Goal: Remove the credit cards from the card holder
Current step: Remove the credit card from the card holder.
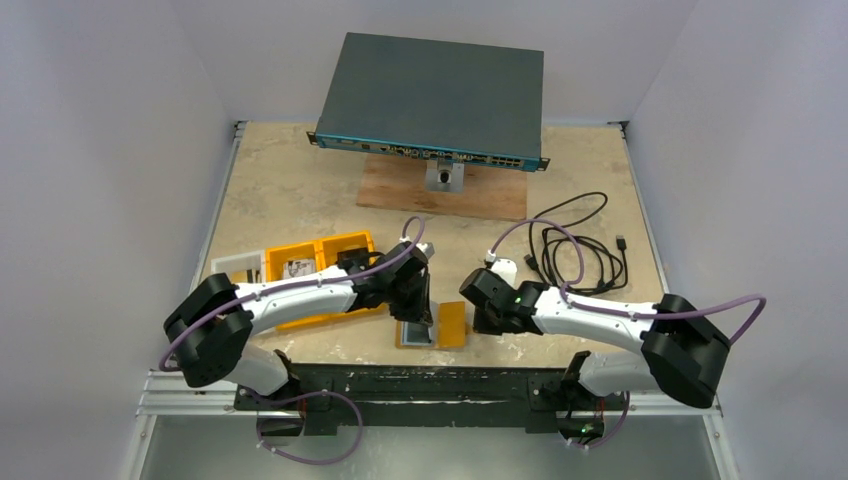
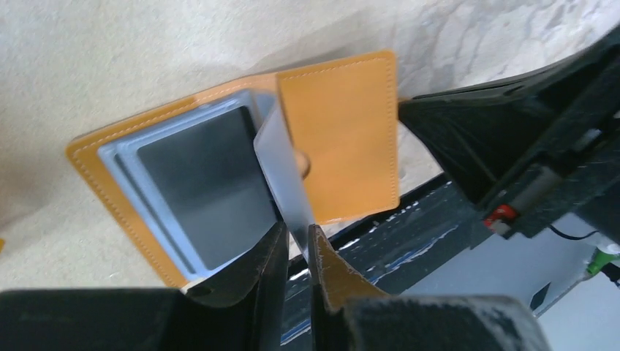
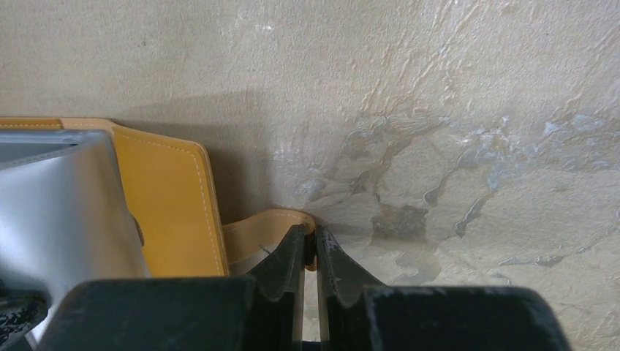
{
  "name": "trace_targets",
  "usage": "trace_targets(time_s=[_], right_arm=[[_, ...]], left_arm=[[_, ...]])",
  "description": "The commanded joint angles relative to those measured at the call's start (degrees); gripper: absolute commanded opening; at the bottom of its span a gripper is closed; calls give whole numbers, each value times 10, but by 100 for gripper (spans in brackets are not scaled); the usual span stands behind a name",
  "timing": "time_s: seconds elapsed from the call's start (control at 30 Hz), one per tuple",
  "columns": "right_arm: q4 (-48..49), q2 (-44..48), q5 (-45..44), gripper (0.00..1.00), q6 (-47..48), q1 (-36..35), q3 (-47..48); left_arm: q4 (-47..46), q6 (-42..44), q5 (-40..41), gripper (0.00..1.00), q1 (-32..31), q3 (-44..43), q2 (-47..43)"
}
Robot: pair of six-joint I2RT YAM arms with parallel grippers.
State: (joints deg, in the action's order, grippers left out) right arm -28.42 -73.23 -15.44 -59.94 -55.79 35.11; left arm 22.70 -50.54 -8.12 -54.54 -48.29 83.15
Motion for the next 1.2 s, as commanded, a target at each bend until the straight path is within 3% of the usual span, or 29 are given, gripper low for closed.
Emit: trace_targets(time_s=[0.0, 0.13, 0.37, 0.47, 0.7, 0.8, 1.07, 1.17], right_arm=[[13, -1, 0, 0, 7, 4, 1], [-3, 20, -11, 0, 13, 3, 15], [-41, 82, -28, 29, 18, 3, 54], [-60, 104, -50, 34, 27, 3, 74], [-40, 127, -27, 24, 51, 2, 87], [-3, 121, 0, 19, 58, 1, 74], [107, 167, 40, 0, -6, 2, -33], [112, 226, 27, 0, -41, 2, -69]], left_arm=[[-39, -13, -16, 16, -3, -30, 15], [-65, -17, -40, 16, -5, -45, 51], [-90, -19, -69, 20, -13, -89, 118], [-97, -22, -84, 28, -13, -104, 148], [-79, -14, -99, 48, -13, -144, 187], [-76, -14, -106, 52, -13, -151, 193], [-82, -23, -133, 56, -1, -143, 203], [-94, -29, -151, 54, 11, -131, 204]])
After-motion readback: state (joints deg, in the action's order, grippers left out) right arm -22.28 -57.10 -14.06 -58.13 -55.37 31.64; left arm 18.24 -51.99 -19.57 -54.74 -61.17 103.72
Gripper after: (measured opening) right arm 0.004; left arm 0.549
